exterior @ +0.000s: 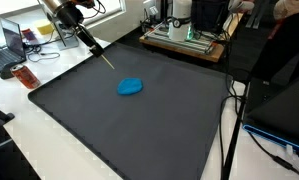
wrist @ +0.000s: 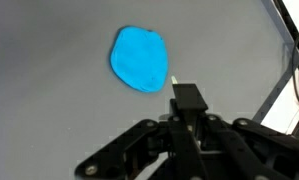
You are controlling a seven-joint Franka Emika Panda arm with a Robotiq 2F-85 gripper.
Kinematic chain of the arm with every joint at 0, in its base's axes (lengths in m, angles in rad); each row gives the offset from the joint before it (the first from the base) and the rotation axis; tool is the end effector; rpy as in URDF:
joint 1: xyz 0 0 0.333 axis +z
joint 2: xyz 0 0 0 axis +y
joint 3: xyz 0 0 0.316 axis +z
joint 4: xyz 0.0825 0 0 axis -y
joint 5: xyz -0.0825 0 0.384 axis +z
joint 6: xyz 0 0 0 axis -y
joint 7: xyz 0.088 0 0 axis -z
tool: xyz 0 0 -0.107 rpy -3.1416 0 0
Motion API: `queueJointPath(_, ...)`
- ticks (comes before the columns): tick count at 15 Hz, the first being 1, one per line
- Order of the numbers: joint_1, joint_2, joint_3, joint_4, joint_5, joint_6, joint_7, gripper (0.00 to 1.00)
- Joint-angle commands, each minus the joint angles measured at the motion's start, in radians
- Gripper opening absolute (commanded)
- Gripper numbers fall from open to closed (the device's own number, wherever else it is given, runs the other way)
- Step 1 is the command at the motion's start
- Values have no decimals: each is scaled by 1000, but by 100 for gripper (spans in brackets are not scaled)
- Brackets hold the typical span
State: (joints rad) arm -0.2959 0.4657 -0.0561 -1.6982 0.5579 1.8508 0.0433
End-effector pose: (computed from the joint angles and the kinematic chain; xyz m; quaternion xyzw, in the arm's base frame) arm 0.6137 -0.1776 0.3124 -0.9118 0.3003 0.1106 0.2572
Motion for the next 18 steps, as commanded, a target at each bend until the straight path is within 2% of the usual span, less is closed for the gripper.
queueJointPath(1,-8,-92,-18,-149,75,78,-97,3)
queueJointPath(6,7,-170,-40,-281,95,174,-206,3)
queueJointPath(12,54,-275,-52,-442,36,387,-212,3)
queueJointPath(13,38,-200,-49,-350,57,320,-200,12)
queueJointPath(18,55,-246,-51,-410,55,369,-202,12)
